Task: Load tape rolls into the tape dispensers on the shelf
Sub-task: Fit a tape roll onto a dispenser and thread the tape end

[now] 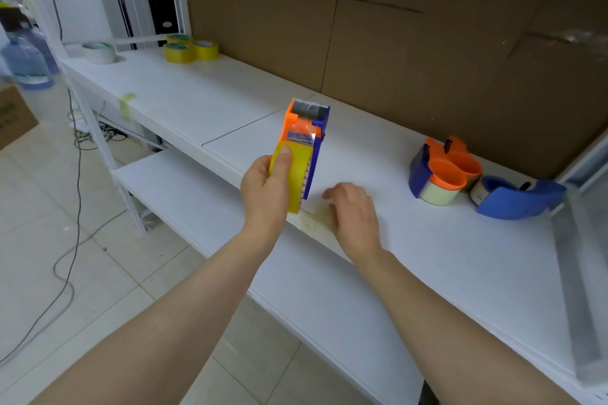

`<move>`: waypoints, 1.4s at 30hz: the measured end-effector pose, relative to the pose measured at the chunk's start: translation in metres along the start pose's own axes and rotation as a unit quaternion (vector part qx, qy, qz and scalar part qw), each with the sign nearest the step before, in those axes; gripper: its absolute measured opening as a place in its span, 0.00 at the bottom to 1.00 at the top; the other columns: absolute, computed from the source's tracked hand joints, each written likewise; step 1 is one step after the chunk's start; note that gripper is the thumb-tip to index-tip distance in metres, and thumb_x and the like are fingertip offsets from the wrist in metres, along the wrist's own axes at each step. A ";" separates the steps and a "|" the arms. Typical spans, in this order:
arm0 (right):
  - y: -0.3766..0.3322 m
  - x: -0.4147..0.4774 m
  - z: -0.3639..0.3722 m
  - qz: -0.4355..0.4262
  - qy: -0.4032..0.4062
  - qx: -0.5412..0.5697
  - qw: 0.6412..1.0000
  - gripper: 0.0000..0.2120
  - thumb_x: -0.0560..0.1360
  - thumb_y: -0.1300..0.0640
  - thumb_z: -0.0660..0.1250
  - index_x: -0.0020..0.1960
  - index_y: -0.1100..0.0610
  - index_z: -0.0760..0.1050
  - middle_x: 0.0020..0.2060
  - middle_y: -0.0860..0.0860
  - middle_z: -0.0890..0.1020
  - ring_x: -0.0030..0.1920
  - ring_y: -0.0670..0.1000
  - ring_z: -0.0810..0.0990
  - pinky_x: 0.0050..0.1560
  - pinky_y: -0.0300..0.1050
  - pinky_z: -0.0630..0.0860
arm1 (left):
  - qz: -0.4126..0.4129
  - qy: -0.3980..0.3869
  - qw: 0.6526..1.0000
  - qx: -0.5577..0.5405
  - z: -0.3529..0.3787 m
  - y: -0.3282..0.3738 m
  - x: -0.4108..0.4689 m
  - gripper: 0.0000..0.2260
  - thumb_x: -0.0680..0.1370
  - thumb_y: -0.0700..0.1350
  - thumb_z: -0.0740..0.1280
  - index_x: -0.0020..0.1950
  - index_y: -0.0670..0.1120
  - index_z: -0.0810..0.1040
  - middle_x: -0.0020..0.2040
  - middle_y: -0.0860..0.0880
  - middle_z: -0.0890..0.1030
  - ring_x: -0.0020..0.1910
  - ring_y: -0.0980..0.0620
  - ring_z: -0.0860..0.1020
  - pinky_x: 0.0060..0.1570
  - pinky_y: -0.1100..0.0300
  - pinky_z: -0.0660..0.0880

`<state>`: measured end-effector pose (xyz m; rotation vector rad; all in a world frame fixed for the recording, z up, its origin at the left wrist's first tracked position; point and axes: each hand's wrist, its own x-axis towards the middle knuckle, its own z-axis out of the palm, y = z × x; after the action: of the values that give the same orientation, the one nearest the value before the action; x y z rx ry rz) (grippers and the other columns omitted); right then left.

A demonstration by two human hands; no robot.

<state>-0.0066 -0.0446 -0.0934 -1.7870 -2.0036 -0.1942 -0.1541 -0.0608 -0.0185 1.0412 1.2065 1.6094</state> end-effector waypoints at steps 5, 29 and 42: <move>0.005 0.015 -0.027 0.135 -0.075 0.183 0.971 0.14 0.78 0.61 0.58 0.59 0.52 0.77 0.55 0.49 0.81 0.57 0.52 0.77 0.60 0.46 0.71 | 0.021 -0.053 0.998 -0.002 0.008 -0.003 -0.009 0.12 0.78 0.49 0.64 0.36 0.48 0.74 0.26 0.58 0.76 0.27 0.62 0.73 0.31 0.66 0.71; 0.033 0.002 -0.183 0.138 0.097 0.113 0.979 0.17 0.69 0.48 0.73 0.55 0.55 0.78 0.53 0.50 0.72 0.57 0.49 0.71 0.49 0.37 0.69 | 0.047 -0.206 0.977 0.019 0.058 -0.013 -0.063 0.19 0.67 0.62 0.65 0.34 0.45 0.74 0.31 0.46 0.73 0.32 0.49 0.70 0.34 0.53 0.69; 0.035 -0.012 -0.182 0.064 0.149 0.024 0.987 0.06 0.78 0.56 0.62 0.49 0.58 0.75 0.49 0.51 0.79 0.48 0.49 0.74 0.45 0.38 0.63 | 0.044 -0.214 0.974 0.060 0.072 -0.009 -0.073 0.19 0.72 0.58 0.66 0.31 0.45 0.70 0.28 0.49 0.70 0.30 0.49 0.68 0.34 0.53 0.68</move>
<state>0.0702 -0.1211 0.0569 -1.7338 -1.6674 -0.3465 -0.0631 -0.1089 -0.0227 1.4489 0.9813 1.2969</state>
